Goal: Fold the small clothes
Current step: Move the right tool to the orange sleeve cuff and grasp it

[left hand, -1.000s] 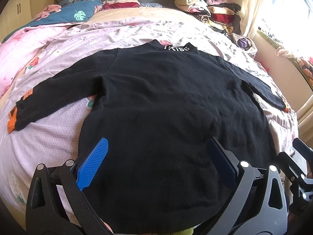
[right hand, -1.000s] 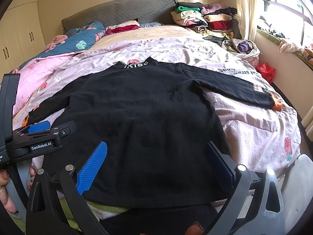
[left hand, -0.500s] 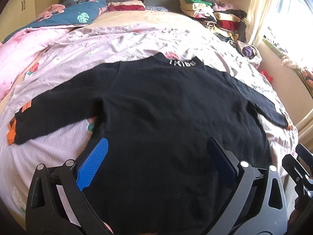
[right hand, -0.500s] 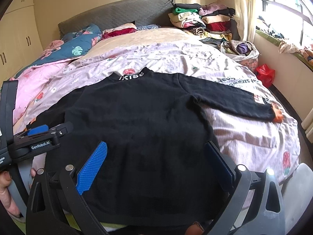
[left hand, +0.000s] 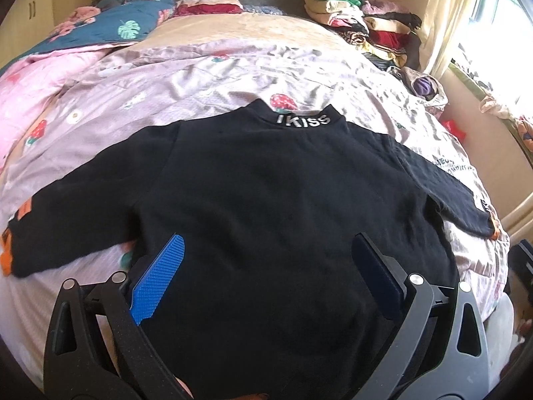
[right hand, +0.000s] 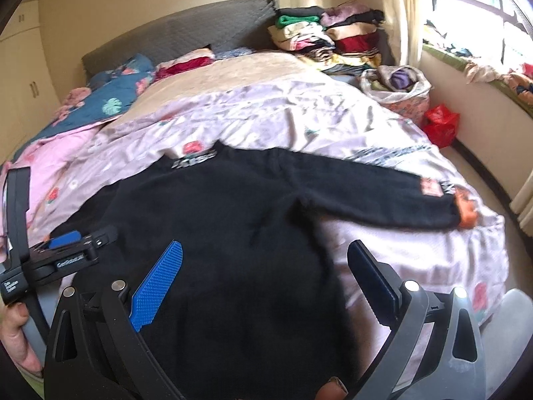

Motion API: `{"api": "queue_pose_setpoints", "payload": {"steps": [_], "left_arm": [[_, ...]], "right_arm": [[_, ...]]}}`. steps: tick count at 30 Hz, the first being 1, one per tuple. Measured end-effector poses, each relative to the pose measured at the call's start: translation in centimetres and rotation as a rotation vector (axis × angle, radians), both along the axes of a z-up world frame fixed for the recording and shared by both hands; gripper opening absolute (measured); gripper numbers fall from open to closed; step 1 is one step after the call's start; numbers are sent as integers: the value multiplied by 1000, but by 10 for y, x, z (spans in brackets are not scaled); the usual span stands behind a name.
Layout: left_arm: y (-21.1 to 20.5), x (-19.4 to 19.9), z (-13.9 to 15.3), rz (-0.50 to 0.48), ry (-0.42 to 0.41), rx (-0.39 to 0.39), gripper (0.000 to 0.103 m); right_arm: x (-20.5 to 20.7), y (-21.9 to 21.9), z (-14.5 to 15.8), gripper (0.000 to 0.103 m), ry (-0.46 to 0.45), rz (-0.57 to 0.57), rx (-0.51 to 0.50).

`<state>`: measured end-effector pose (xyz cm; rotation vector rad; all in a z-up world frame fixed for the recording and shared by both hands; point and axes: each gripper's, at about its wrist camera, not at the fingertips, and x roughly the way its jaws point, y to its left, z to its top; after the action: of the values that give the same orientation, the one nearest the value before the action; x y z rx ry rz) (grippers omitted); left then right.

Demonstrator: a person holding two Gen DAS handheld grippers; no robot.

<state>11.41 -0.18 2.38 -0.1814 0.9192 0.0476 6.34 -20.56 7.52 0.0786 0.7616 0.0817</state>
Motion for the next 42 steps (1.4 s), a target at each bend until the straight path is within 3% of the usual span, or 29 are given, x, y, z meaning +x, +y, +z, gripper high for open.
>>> {"api": "queue_pose_setpoints", "payload": {"steps": [12, 21, 31, 35, 42], "left_arm": [[-29, 64, -1, -49, 14, -16, 95], [-52, 104, -8, -86, 30, -13, 95], [-98, 129, -30, -167, 72, 3, 95], [-119, 135, -41, -202, 87, 6, 95], [-140, 138, -52, -220, 92, -5, 95]], "right_arm": [[42, -85, 16, 99, 0, -161, 27], [70, -156, 3, 99, 36, -295, 112], [95, -235, -49, 99, 137, -505, 245], [98, -257, -82, 99, 196, -571, 324], [102, -282, -121, 98, 246, -659, 376]]}}
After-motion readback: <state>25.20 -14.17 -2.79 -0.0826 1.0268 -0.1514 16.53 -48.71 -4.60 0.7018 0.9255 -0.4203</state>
